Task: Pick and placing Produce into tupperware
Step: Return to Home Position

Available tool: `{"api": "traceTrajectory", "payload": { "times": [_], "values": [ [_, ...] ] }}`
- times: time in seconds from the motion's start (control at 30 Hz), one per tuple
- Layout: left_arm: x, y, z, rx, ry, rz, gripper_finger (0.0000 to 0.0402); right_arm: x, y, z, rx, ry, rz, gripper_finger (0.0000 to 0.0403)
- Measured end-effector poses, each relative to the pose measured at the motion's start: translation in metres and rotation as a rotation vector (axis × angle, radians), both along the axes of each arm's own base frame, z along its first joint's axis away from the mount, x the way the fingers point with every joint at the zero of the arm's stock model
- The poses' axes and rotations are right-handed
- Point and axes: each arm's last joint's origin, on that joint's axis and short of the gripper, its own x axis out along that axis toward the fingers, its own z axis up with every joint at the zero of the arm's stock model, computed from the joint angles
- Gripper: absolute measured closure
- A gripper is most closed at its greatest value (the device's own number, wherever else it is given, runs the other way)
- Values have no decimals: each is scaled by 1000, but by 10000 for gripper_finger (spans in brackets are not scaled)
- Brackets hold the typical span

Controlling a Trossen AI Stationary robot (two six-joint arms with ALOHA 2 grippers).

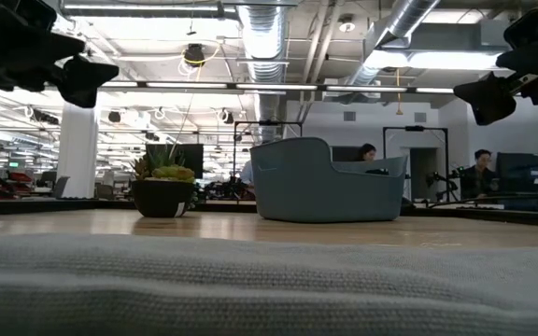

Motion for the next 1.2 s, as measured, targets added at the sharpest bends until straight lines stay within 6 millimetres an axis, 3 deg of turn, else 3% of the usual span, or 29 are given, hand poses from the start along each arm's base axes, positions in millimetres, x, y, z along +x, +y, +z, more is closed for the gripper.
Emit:
{"api": "traceTrajectory", "payload": {
  "times": [0.13, 0.5, 1.2],
  "values": [
    [0, 0, -1, 6, 8, -37, 127, 0, 0, 0, 16, 3, -2, 81],
    [1, 8, -2, 115, 8, 67, 127, 0, 0, 0, 34, 8, -1, 81],
    [4, 11, -5, 111, 52, 85, 127, 0, 0, 0, 34, 11, -1, 81]
  ]
}}
